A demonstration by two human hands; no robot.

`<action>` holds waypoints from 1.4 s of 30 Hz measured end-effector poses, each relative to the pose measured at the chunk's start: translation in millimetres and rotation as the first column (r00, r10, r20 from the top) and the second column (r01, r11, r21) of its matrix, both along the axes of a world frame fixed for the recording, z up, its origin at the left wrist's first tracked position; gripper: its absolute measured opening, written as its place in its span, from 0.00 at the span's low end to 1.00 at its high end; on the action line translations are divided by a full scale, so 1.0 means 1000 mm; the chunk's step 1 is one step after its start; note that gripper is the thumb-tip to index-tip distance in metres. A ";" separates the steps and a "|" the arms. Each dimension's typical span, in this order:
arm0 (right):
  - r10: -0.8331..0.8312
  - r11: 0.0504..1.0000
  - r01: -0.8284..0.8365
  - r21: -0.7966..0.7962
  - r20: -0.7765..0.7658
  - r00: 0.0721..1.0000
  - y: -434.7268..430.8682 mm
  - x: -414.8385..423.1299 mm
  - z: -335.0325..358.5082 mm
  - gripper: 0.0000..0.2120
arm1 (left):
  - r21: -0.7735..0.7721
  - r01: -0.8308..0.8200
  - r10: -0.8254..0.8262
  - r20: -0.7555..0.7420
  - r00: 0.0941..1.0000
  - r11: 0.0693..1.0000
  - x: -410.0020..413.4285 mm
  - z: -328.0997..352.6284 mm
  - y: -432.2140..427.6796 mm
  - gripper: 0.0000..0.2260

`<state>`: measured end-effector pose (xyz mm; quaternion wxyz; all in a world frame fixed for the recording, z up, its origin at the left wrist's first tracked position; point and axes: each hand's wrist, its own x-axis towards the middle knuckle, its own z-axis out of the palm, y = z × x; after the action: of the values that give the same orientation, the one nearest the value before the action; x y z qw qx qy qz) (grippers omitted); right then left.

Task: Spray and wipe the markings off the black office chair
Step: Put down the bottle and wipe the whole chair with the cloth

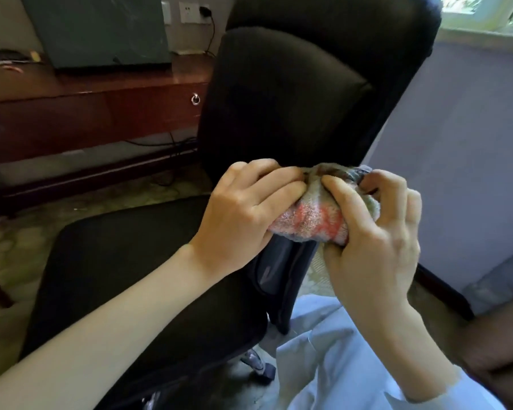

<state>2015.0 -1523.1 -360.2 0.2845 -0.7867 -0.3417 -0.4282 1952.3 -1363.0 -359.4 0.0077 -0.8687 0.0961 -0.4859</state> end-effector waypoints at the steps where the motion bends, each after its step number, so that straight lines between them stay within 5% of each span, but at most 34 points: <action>1: -0.004 1.000 0.004 -0.021 -0.017 1.000 0.000 -0.002 -0.010 0.23 | 0.025 -0.018 0.018 -0.005 1.000 1.000 -0.004 -0.008 0.000 0.10; 17: 0.091 0.989 -0.131 -0.065 -0.428 0.899 0.003 -0.017 -0.165 0.31 | 0.177 -0.170 0.192 -0.119 0.974 0.969 -0.026 -0.139 -0.020 0.06; 27: 0.142 0.964 -0.105 0.243 -0.140 0.980 0.010 0.005 0.028 0.22 | -0.101 -0.190 0.204 0.154 0.967 0.977 0.006 0.038 -0.019 0.15; 31: 0.043 0.963 -0.018 0.270 -0.089 0.995 0.019 0.009 0.062 0.16 | -0.131 -0.191 0.208 0.135 0.969 0.973 0.019 0.082 -0.016 0.15; 36: -0.039 0.987 0.065 0.144 -0.173 0.984 0.036 -0.001 -0.003 0.21 | -0.115 -0.186 0.186 -0.013 0.982 0.976 0.007 0.014 -0.001 0.17; 42: 0.088 0.970 0.012 0.243 -0.398 0.913 0.038 -0.018 -0.115 0.21 | -0.016 -0.171 0.170 -0.044 0.984 0.985 -0.016 -0.080 -0.007 0.08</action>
<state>1997.3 -1485.4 -475.3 0.4505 -0.8113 -0.2361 -0.2881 1936.7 -1370.4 -439.0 0.0388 -0.8838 0.0168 -0.4659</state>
